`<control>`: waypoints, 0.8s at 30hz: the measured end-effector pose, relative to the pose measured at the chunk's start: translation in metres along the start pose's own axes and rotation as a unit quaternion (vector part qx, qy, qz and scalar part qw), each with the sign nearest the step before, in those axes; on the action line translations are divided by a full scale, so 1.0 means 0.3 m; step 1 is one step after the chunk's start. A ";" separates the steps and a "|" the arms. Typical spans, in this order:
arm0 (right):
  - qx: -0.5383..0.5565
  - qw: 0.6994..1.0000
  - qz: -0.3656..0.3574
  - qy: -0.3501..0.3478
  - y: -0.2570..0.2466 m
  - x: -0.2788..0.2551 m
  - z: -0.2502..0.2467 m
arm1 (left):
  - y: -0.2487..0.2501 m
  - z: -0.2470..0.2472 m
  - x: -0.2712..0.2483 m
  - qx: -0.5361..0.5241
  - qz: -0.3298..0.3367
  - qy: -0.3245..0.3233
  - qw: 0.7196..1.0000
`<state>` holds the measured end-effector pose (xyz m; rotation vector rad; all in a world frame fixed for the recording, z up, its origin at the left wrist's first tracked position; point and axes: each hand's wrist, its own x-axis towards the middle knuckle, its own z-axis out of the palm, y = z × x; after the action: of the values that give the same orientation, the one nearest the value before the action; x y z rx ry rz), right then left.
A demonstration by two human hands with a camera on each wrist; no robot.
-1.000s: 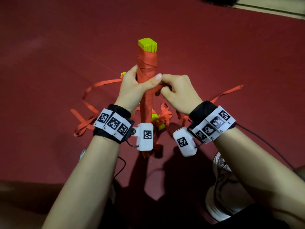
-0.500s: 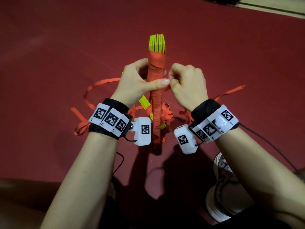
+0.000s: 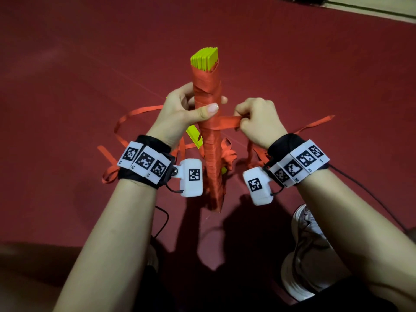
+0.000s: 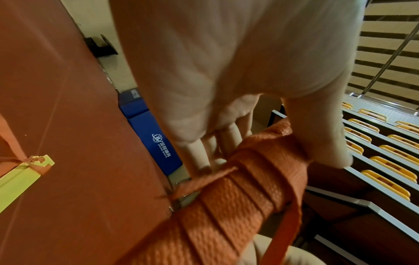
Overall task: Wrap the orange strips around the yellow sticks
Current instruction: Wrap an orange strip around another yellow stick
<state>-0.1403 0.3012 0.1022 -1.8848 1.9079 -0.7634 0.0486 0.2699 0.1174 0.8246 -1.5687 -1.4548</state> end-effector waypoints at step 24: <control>-0.079 0.995 0.056 0.017 -0.011 0.012 -0.078 | -0.089 0.048 0.034 0.096 0.026 0.074 0.992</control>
<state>-0.1518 0.3007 0.1233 -1.8459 2.1306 -0.6307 0.0293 0.2642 0.0925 0.9727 -1.6207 -1.1913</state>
